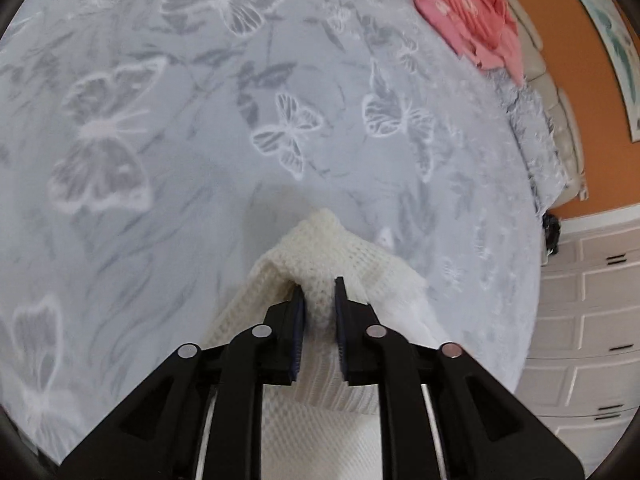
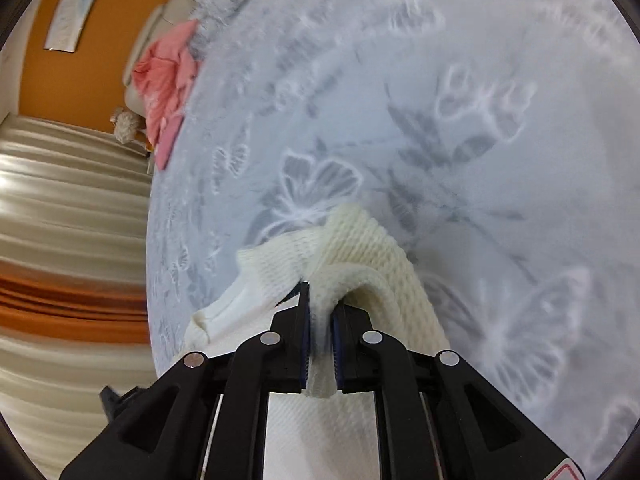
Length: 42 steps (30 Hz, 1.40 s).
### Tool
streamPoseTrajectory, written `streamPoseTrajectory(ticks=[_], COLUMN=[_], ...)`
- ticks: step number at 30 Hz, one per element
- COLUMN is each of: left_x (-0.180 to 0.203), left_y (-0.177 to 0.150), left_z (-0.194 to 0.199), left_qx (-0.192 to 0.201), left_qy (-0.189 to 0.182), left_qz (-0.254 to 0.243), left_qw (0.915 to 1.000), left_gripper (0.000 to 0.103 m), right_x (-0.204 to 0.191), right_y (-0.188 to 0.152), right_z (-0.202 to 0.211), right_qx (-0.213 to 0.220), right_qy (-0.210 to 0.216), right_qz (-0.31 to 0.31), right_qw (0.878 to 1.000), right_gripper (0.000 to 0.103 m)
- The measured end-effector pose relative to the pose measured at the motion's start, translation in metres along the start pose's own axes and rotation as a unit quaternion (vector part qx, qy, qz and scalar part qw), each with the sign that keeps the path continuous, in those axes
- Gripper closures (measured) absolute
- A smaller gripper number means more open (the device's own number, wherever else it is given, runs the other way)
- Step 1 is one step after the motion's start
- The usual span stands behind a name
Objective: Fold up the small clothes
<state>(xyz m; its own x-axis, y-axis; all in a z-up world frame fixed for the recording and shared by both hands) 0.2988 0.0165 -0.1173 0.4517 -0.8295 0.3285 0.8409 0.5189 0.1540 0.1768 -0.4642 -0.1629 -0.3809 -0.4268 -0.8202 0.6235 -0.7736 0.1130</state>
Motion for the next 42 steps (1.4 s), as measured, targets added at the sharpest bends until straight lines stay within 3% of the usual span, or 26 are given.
streamPoseTrajectory(ticks=[2,3,4,5,6,7,9,11,14,16,20,23,24,25,26,27,29,32,34,37,38,40,42], left_x=[0.002,0.000,-0.003,-0.008,-0.015,-0.023,-0.032,-0.035,-0.032,-0.034,-0.050,-0.061,-0.064,-0.065,-0.068,-0.072,-0.076,-0.084,-0.095,-0.108,-0.108,-0.100,-0.094], left_y=[0.004,0.006,0.008,0.009,0.010,0.009,0.002,-0.015,-0.041,-0.059,-0.091,-0.111,-0.115,-0.118,-0.119,-0.118,-0.113,-0.105,-0.103,-0.111,-0.113,-0.118,-0.118], left_z=[-0.006,0.001,0.008,0.018,0.033,0.048,0.066,0.076,0.079,0.074,0.068,0.057,0.051,0.046,0.042,0.039,0.045,0.062,0.059,0.044,0.044,0.048,0.057], left_qx=[-0.004,0.001,0.012,0.026,0.055,0.082,0.100,0.097,0.106,0.091,0.071,0.045,0.031,0.018,0.007,-0.003,0.001,0.013,-0.008,-0.019,-0.011,0.000,0.005], left_qy=[-0.016,-0.045,-0.061,-0.069,-0.071,-0.064,-0.062,-0.051,-0.007,0.017,0.037,0.049,0.058,0.061,0.064,0.063,0.070,0.092,0.101,0.123,0.124,0.125,0.106], left_qz=[-0.011,-0.012,-0.009,-0.009,-0.010,-0.015,-0.039,-0.071,-0.118,-0.143,-0.177,-0.205,-0.207,-0.207,-0.203,-0.191,-0.181,-0.194,-0.193,-0.195,-0.196,-0.204,-0.206], left_qw=[0.9998,0.9989,0.9980,0.9972,0.9959,0.9944,0.9923,0.9915,0.9873,0.9854,0.9810,0.9766,0.9762,0.9762,0.9770,0.9795,0.9810,0.9765,0.9760,0.9729,0.9727,0.9711,0.9728], left_gripper=[0.083,0.079,0.067,0.057,0.035,0.026,0.026,0.026,0.026,0.026,0.032,0.051,0.065,0.082,0.090,0.092,0.094,0.094,0.094,0.093,0.093,0.082,0.070], right_x=[-0.006,-0.010,-0.016,-0.021,-0.028,-0.032,-0.038,-0.039,-0.037,-0.034,-0.010,0.005,0.009,0.010,0.011,0.012,0.008,0.014,0.034,0.072,0.083,0.082,0.062], right_y=[0.003,0.002,0.000,-0.003,-0.009,-0.015,-0.036,-0.052,-0.085,-0.112,-0.147,-0.168,-0.172,-0.174,-0.172,-0.167,-0.159,-0.145,-0.143,-0.149,-0.153,-0.155,-0.153], right_z=[0.004,0.012,0.020,0.030,0.046,0.061,0.080,0.077,0.060,0.055,0.073,0.073,0.071,0.069,0.067,0.066,0.076,0.111,0.128,0.128,0.125,0.139,0.149], right_qx=[0.000,0.004,0.010,0.020,0.047,0.075,0.096,0.073,0.018,-0.005,-0.021,-0.052,-0.057,-0.058,-0.059,-0.061,-0.044,-0.021,-0.025,-0.046,-0.060,-0.037,-0.015], right_qy=[0.019,0.040,0.057,0.064,0.043,0.029,0.031,0.007,-0.053,-0.103,-0.124,-0.119,-0.118,-0.115,-0.105,-0.104,-0.120,-0.147,-0.163,-0.221,-0.223,-0.194,-0.170], right_qz=[0.017,0.026,0.038,0.054,0.082,0.107,0.146,0.169,0.203,0.230,0.230,0.223,0.222,0.217,0.208,0.193,0.198,0.198,0.183,0.157,0.147,0.124,0.135], right_qw=[1.000,0.999,0.998,0.996,0.995,0.991,0.984,0.983,0.978,0.968,0.965,0.966,0.966,0.968,0.971,0.974,0.972,0.969,0.969,0.961,0.962,0.972,0.976], right_gripper=[0.089,0.087,0.082,0.061,0.045,0.029,0.031,0.047,0.047,0.047,0.047,0.047,0.046,0.054,0.089,0.093,0.095,0.096,0.099,0.103,0.103,0.102,0.090])
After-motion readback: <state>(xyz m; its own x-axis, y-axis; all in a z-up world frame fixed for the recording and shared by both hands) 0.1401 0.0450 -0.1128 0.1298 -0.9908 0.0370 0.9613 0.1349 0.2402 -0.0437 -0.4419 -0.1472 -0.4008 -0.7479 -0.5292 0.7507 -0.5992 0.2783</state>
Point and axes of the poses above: each gripper's, at about its wrist camera, not at the fingertips, and z roughly against the way its jaws point, x to its right, y to its top, the point moved 3 cm from there along -z, roughly the way its jaws point, and after that the axes turned 13 degrees about y, right-handed, at the moved point
